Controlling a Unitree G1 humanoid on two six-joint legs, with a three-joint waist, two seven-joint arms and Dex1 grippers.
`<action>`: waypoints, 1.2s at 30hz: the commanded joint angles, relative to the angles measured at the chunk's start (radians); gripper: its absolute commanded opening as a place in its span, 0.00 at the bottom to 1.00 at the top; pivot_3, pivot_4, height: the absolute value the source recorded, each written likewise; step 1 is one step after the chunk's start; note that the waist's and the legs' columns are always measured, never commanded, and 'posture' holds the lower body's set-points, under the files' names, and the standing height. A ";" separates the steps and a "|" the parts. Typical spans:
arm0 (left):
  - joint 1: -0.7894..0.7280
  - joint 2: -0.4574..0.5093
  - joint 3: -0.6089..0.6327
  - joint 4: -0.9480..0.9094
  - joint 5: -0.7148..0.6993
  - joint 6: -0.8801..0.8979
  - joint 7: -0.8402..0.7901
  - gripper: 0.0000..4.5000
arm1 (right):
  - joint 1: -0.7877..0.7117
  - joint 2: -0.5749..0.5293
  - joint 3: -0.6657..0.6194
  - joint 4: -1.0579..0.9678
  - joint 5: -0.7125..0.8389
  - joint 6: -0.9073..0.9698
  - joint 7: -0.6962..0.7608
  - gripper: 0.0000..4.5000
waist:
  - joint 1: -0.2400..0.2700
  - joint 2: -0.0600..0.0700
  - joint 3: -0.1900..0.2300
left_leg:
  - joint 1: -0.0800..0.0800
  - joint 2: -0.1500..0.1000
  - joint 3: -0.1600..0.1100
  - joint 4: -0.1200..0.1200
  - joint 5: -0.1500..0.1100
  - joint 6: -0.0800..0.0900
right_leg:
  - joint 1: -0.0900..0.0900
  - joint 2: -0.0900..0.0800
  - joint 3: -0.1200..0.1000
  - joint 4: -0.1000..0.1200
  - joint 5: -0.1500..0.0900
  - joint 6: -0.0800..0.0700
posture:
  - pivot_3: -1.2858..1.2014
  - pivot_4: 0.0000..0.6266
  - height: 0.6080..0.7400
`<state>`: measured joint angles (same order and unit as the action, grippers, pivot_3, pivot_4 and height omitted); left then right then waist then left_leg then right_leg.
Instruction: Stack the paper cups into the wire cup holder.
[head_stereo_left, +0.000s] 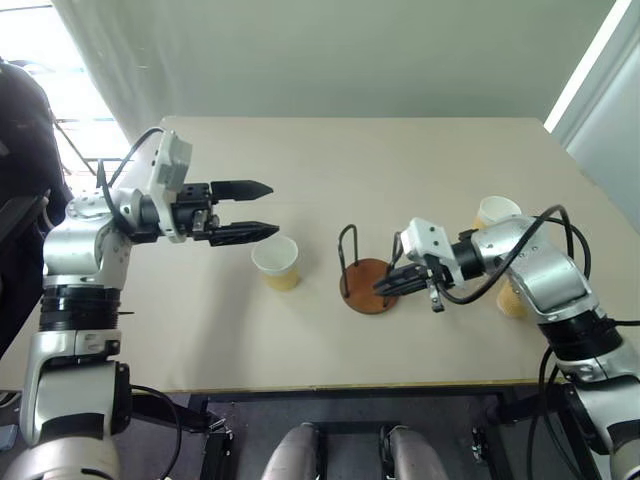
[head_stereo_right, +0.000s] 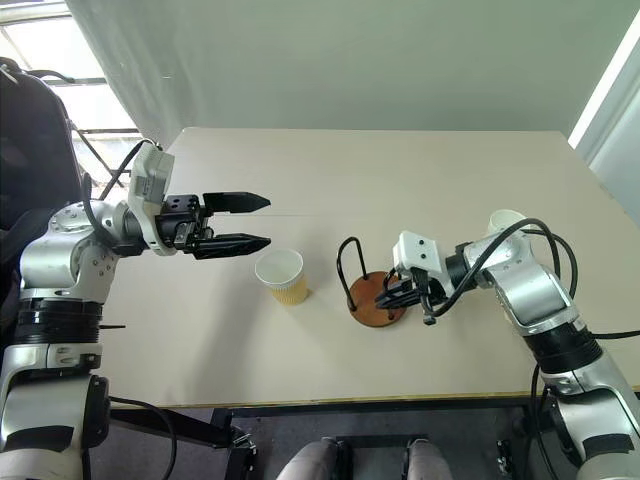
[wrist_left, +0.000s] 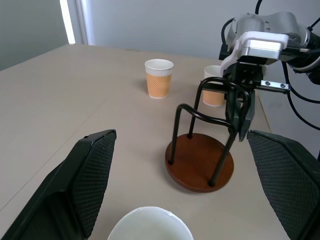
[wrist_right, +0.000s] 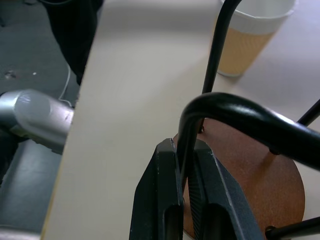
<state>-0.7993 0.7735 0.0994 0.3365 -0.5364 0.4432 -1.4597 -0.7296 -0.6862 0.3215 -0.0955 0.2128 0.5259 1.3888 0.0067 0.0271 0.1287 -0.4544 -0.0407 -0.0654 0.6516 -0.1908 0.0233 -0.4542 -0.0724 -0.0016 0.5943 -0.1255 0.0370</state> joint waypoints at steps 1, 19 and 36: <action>-0.030 0.007 0.007 -0.022 0.000 -0.001 0.005 1.00 | -0.015 0.005 0.015 -0.034 0.018 -0.009 0.021 0.00 | 0.000 0.000 0.000 | 0.000 0.000 0.000 0.000 0.000 0.000 | 0.000 0.000 0.000 0.000 0.000 0.000 | 0.52 0.24 1.00; -0.029 0.017 0.014 -0.057 -0.009 0.034 0.019 1.00 | -0.120 0.047 0.085 0.228 -0.088 -0.226 0.093 0.00 | -0.001 0.000 0.000 | 0.000 0.000 0.000 0.000 0.000 0.000 | 0.000 0.000 0.000 0.001 0.000 -0.001 | 0.52 0.24 1.00; -0.033 0.020 0.014 -0.020 0.003 0.011 0.000 1.00 | -0.149 0.047 0.093 0.358 -0.163 -0.360 0.165 0.00 | -0.001 0.000 0.000 | 0.001 0.000 0.000 0.000 0.001 -0.001 | 0.000 0.000 0.000 0.002 0.000 -0.002 | 0.52 0.24 1.00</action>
<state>-0.8027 0.7703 0.0975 0.3178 -0.5359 0.4717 -1.4462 -0.8511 -0.6328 0.4104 0.2574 0.0675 0.1868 1.5434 0.0057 0.0271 0.1287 -0.4536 -0.0405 -0.0655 0.6515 -0.1901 0.0227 -0.4544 -0.0725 -0.0016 0.5963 -0.1254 0.0350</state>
